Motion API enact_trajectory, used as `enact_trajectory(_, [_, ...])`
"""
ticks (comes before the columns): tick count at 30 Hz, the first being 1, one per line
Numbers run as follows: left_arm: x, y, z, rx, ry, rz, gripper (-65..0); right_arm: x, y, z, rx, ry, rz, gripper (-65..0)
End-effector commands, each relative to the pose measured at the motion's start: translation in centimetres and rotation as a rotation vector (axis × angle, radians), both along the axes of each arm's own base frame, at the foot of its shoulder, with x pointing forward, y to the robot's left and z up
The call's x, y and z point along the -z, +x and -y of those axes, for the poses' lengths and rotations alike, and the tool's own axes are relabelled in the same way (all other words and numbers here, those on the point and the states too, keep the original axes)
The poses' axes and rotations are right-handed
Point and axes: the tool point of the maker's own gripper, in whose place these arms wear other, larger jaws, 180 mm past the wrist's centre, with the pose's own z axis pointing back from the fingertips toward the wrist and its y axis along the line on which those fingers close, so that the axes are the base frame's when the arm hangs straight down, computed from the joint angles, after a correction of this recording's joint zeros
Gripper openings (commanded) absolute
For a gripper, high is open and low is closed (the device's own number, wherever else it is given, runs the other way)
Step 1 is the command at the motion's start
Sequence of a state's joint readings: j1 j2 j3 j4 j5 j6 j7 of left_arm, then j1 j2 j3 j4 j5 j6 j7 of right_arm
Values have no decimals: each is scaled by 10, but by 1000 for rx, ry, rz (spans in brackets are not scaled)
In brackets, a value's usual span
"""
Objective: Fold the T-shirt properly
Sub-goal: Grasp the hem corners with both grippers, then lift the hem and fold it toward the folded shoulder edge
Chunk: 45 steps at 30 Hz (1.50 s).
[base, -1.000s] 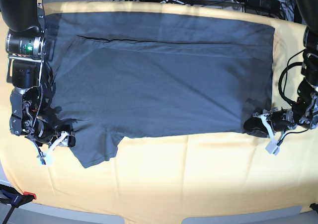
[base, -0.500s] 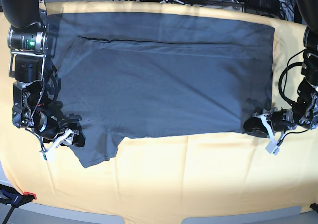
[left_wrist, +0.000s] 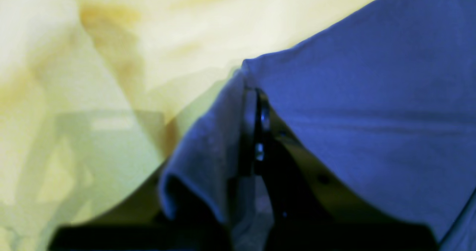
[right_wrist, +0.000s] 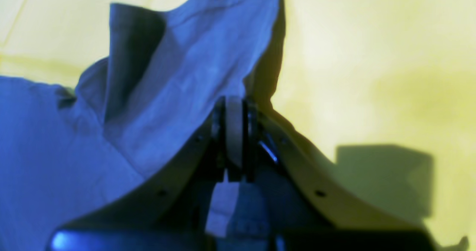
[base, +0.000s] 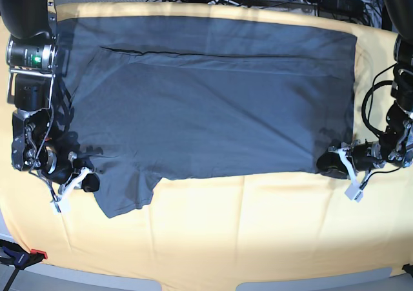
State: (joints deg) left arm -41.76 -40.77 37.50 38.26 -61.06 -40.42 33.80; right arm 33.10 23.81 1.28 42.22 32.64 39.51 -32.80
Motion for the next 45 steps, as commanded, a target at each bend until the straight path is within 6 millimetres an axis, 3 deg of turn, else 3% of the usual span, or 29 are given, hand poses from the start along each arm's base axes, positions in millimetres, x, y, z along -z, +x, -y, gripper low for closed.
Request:
enact_trajectory(1, [-26,19,-10,-29,0,81,-650,-37,22,8,10,-4,104,-650])
enact_trajectory(9, [-56,47,-11,-22,39,254,-650,-71,47,17,2,-109,201,-650])
enact_trajectory(14, [-72,62,-2,17,76,361,-650,-80,53,20,0,-139,230,-650])
enact_trajectory(18, [-77,70,0,15,99,381,-650,-91,58,22,6,-140,269,-650])
enact_trajectory(26, [-76,68,-1,47,126,380,-650,-101,60,31,15,-139,278,-650])
enact_trajectory(31, [-80,66,-8,11,87,375,-650,-86,49,30,17,-98,208,-650])
enact_trajectory(37, [-64,45,-31,-45,66,262,-650,-57,18,34,-13,-128,117,-650])
enact_trajectory(41, [-73,41,-38,-91,-5,235,-650,-65,-4,36,-60,-171,129,-650])
enact_trajectory(45, [-80,34,-26,-74,-73,164,-650,-75,-27,31,-127,-228,148,-650])
